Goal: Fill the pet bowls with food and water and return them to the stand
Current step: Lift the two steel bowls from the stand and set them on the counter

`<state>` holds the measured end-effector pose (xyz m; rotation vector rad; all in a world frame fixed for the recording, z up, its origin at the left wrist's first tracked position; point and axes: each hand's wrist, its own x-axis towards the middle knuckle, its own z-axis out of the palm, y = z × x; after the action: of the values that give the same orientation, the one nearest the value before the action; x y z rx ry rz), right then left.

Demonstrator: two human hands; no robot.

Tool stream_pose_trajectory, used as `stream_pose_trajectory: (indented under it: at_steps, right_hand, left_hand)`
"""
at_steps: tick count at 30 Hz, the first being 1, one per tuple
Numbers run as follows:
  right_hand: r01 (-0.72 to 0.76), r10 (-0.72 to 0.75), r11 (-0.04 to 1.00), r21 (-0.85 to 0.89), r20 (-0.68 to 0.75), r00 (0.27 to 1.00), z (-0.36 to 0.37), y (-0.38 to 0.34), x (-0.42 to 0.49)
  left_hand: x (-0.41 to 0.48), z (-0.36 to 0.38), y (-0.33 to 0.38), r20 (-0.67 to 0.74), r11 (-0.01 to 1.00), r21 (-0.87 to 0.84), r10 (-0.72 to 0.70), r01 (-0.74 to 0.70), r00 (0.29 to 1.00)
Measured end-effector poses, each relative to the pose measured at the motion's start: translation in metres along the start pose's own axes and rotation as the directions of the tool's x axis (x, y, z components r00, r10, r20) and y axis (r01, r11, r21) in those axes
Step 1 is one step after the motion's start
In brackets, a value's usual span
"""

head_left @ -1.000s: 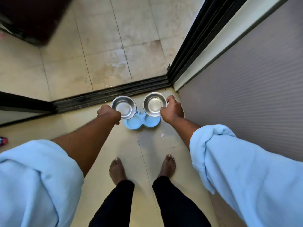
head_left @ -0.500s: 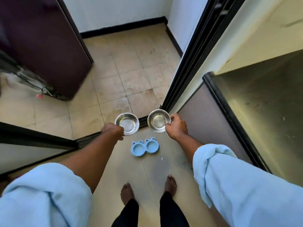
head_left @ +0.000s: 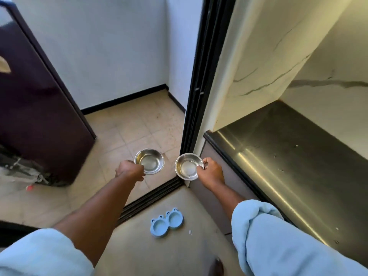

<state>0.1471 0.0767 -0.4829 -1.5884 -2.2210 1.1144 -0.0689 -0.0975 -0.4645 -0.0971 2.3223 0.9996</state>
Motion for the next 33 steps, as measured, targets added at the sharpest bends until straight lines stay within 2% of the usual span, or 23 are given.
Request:
stream_pose_trajectory:
  at_steps: [4,11,22,33]
  right_hand:
    - [0.001,0.007,0.996,0.087,-0.087,0.996,-0.046,0.006,0.003]
    - [-0.037,0.081,0.987,0.156,-0.281,0.956,-0.142,0.048,0.023]
    - [-0.207,0.302,0.935,0.288,-0.34,0.891,-0.222,0.152,0.064]
    - [-0.32,0.416,0.894,0.315,-0.313,0.854,-0.234,0.203,0.108]
  left_hand:
    - [-0.02,0.017,0.028,0.021,0.997,-0.004,0.076,-0.076,0.997]
    - [-0.071,0.09,0.086,0.089,0.98,0.027,0.194,-0.197,0.977]
    - [-0.117,0.23,0.141,0.201,0.958,0.028,0.276,-0.287,0.94]
    - [-0.118,0.32,0.163,0.222,0.975,0.075,0.188,-0.209,0.957]
